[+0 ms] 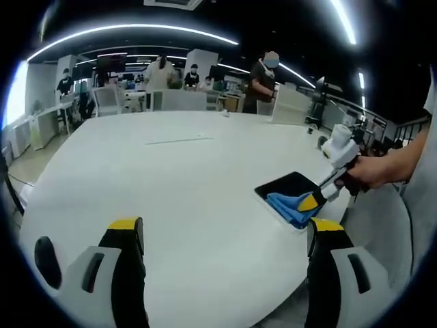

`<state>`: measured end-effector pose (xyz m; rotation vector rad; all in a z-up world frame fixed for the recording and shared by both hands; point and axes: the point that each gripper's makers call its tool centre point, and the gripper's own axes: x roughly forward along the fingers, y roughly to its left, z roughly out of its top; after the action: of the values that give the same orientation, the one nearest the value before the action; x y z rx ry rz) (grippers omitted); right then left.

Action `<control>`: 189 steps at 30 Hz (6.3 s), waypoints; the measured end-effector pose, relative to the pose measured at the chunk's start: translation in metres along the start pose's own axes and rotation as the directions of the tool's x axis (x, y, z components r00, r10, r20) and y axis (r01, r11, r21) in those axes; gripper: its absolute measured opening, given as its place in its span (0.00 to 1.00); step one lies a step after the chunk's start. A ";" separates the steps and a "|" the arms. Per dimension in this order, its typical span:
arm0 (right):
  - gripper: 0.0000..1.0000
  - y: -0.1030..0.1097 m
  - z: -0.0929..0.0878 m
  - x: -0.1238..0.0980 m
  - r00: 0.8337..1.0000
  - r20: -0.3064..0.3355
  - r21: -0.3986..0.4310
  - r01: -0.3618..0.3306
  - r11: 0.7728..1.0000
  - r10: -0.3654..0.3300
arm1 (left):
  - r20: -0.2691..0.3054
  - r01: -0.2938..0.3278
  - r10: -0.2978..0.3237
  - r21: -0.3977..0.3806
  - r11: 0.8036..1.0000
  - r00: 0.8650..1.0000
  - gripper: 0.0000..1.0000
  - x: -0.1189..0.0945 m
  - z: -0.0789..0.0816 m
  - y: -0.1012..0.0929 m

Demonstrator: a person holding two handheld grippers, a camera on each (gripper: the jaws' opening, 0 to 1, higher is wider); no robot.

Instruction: Wipe the mirror surface with the cleaning cloth until all visible marks leave the cleaned area.

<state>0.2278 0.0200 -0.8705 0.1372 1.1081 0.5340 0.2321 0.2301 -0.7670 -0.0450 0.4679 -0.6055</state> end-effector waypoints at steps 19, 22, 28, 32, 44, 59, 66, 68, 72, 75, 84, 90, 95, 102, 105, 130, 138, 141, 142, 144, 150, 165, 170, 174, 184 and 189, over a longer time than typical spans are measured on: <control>0.02 -0.012 0.011 0.009 1.000 0.003 0.005 0.019 1.000 -0.019 | -0.011 0.001 -0.001 0.004 1.000 1.000 0.99 0.000 0.000 0.000; 0.02 -0.015 0.015 0.013 1.000 0.005 0.004 0.021 1.000 -0.021 | -0.013 0.004 -0.004 0.005 1.000 1.000 0.99 0.001 -0.001 0.001; 0.02 -0.016 0.022 0.011 0.999 0.009 -0.016 0.032 0.999 -0.032 | -0.014 0.011 -0.011 0.003 1.000 1.000 0.99 0.004 -0.002 -0.002; 0.02 -0.020 0.029 0.013 0.999 0.009 -0.023 0.042 0.999 -0.042 | -0.014 0.008 -0.008 0.003 1.000 1.000 0.99 0.005 -0.004 -0.002; 0.02 -0.031 0.048 0.025 0.998 0.014 -0.044 0.060 0.997 -0.059 | -0.020 0.011 -0.011 -0.001 1.000 1.000 0.99 0.005 -0.004 -0.011; 0.02 -0.043 0.069 0.040 0.997 0.023 -0.056 0.077 0.995 -0.076 | -0.022 0.006 -0.006 -0.001 1.000 1.000 0.99 0.004 -0.007 -0.004; 0.02 -0.042 0.074 0.037 0.996 0.028 -0.065 0.083 0.994 -0.081 | -0.024 0.003 -0.003 -0.002 1.000 1.000 0.99 0.004 -0.006 -0.005; 0.02 -0.042 0.074 0.036 0.996 0.028 -0.068 0.083 0.994 -0.081 | -0.024 0.001 -0.001 -0.003 1.000 1.000 0.99 0.003 -0.007 -0.004; 0.02 -0.042 0.076 0.036 0.996 0.030 -0.069 0.082 0.994 -0.080 | -0.026 0.001 -0.001 -0.003 1.000 1.000 0.99 0.004 -0.007 -0.004; 0.02 -0.042 0.076 0.035 0.996 0.033 -0.069 0.083 0.994 -0.081 | -0.026 0.002 -0.002 -0.002 1.000 1.000 0.99 0.004 -0.005 -0.006; 0.02 -0.043 0.078 0.035 0.996 0.033 -0.069 0.081 0.994 -0.079 | -0.025 0.001 -0.001 0.001 1.000 1.000 0.99 0.005 -0.004 -0.001; 0.02 -0.044 0.079 0.036 0.996 0.035 -0.074 0.081 0.994 -0.078 | -0.029 0.004 -0.004 0.007 1.000 1.000 0.99 0.006 -0.004 -0.001; 0.02 -0.044 0.079 0.036 0.996 0.036 -0.079 0.081 0.994 -0.079 | -0.030 0.004 -0.004 0.009 1.000 1.000 0.99 0.005 -0.001 -0.006; 0.02 -0.045 0.078 0.034 0.996 0.035 -0.078 0.087 0.993 -0.084 | -0.030 0.006 -0.005 0.013 1.000 1.000 0.99 0.005 -0.001 -0.004; 0.02 -0.048 0.079 0.034 0.995 0.034 -0.078 0.091 0.993 -0.088 | -0.030 0.005 -0.005 0.014 1.000 1.000 0.99 0.004 0.000 -0.004; 0.02 -0.069 0.075 0.024 0.993 0.034 -0.066 0.113 0.991 -0.111 | -0.029 0.011 -0.011 0.016 1.000 1.000 0.99 0.009 -0.002 -0.005; 0.02 -0.067 0.073 0.017 0.993 0.036 -0.061 0.119 0.991 -0.117 | -0.027 0.013 -0.012 0.017 1.000 1.000 0.99 0.010 -0.003 -0.004; 0.02 -0.070 0.074 0.018 0.992 0.037 -0.060 0.122 0.991 -0.120 | -0.027 0.012 -0.011 0.017 1.000 1.000 0.99 0.010 -0.003 -0.004; 0.02 -0.071 0.074 0.018 0.992 0.038 -0.058 0.121 0.991 -0.119 | -0.028 0.012 -0.012 0.018 1.000 1.000 0.99 0.010 -0.003 -0.005; 0.02 -0.070 0.073 0.017 0.992 0.039 -0.057 0.121 0.991 -0.119 | -0.028 0.012 -0.011 0.019 1.000 1.000 0.99 0.010 -0.001 -0.008; 0.02 -0.069 0.073 0.017 0.991 0.045 -0.070 0.129 0.989 -0.127 | -0.028 0.013 -0.012 0.021 1.000 1.000 0.99 0.010 -0.001 -0.011; 0.02 -0.064 0.056 0.012 0.990 0.062 -0.052 0.133 0.990 -0.130 | -0.014 -0.010 0.011 0.036 0.999 1.000 0.99 0.008 0.002 -0.004; 0.02 -0.058 0.046 0.008 0.991 0.052 -0.063 0.126 0.990 -0.123 | -0.013 -0.007 0.007 0.045 0.999 1.000 0.99 0.008 0.006 -0.011; 0.02 -0.055 0.037 0.005 0.992 0.051 -0.066 0.118 0.991 -0.115 | -0.017 -0.003 0.003 0.047 0.999 1.000 0.99 0.008 0.005 -0.014; 0.03 -0.047 0.018 -0.004 0.994 0.037 -0.056 0.104 0.993 -0.102 | -0.019 0.008 -0.007 0.052 0.999 1.000 0.99 0.012 0.006 -0.014; 0.03 -0.045 0.011 -0.008 0.995 0.032 -0.059 0.101 0.993 -0.099 | -0.013 0.011 -0.011 0.051 0.999 1.000 0.99 0.014 0.009 -0.016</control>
<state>0.2500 -0.0213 -0.8761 0.0363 1.0635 0.4744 0.2378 0.2079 -0.7620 0.0052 0.4648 -0.6286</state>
